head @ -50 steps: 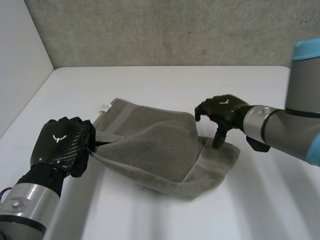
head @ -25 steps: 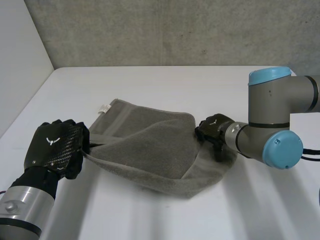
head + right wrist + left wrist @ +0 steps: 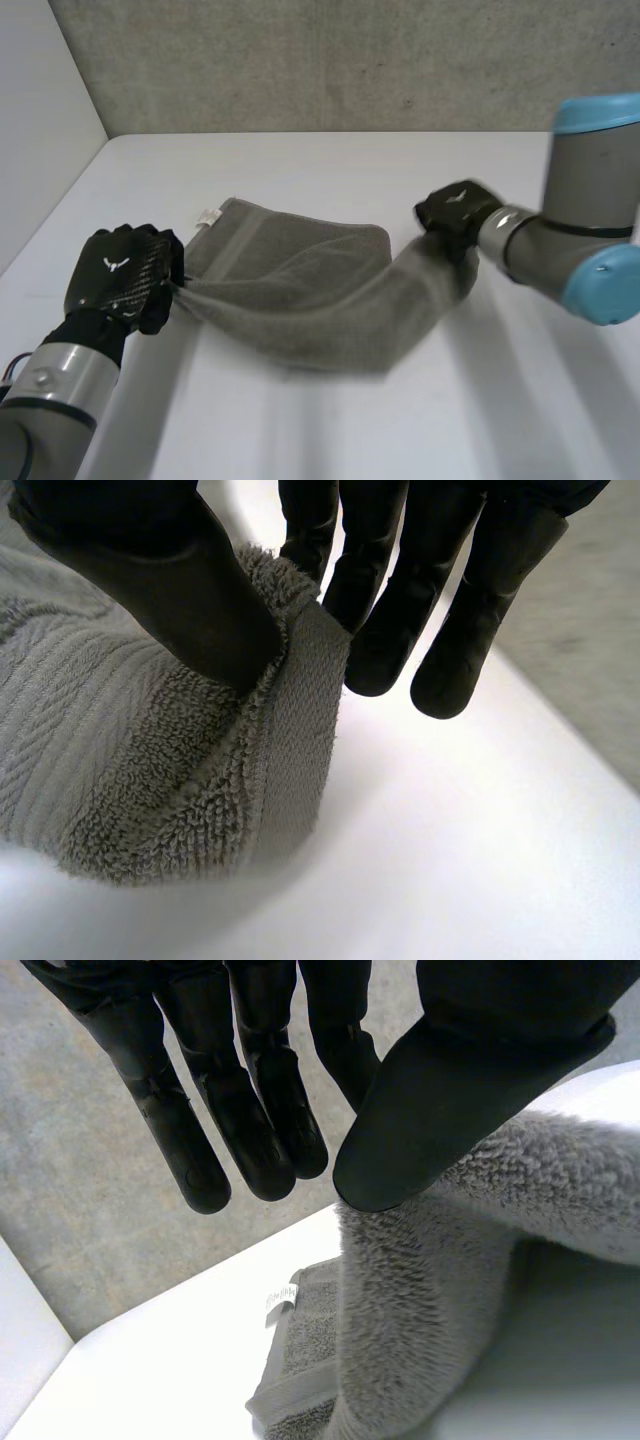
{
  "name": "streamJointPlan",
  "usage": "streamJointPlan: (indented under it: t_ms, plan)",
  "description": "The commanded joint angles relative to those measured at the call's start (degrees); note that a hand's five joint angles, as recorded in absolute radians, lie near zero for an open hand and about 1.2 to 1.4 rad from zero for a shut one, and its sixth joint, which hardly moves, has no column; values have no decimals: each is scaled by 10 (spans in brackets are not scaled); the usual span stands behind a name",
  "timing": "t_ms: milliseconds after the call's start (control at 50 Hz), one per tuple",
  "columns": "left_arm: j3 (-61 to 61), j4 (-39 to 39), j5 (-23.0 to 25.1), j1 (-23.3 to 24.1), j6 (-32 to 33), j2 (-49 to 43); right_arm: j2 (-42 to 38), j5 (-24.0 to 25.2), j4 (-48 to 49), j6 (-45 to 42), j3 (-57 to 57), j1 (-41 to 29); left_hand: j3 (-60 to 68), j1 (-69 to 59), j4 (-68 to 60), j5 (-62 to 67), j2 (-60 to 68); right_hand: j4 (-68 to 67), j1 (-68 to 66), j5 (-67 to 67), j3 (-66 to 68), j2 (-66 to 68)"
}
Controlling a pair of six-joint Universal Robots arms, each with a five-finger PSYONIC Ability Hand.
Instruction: Fold the towel.
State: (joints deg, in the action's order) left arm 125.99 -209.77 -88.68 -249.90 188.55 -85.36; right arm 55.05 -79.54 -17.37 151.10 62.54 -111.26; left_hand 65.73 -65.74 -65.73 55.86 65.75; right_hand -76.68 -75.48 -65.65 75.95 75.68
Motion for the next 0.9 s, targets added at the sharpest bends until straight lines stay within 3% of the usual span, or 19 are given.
streamJointPlan:
  t_ms: [20,100,120,180,380,520,600,740,900]
  plan:
    - [-30,-45,21,-23,1,-97,144,22,125,113,131,70,49,-49,-49,48,49,-33,-45,-44,40,43]
    - [-48,-42,22,-29,1,-134,245,61,207,155,249,121,-52,52,52,-54,-52,-33,-45,-44,40,43]
    - [-56,-41,22,-29,0,-151,273,74,221,163,281,135,-125,126,125,-127,-126,-33,-45,-44,40,43]
    - [-69,-39,25,-29,0,-181,297,87,227,169,312,148,-225,225,225,-226,-225,-33,-45,-44,40,43]
    - [-85,-37,53,-26,-5,-217,417,154,235,191,439,213,-264,264,264,-265,-264,-33,-45,-44,40,43]
    - [-88,-39,70,-25,-3,-221,440,162,240,191,453,245,-368,369,368,-370,-369,-33,-45,-44,40,43]
    - [-103,-35,70,-26,-2,-220,441,170,244,189,455,278,-511,511,511,-512,-511,-33,-45,-44,40,43]
    - [-124,-7,83,-28,0,-218,434,206,250,187,471,314,-510,510,510,-511,-510,-33,-45,-44,40,43]
    - [-150,86,141,-27,2,-227,410,219,253,181,473,325,-491,491,491,-493,-491,-33,-45,-44,40,43]
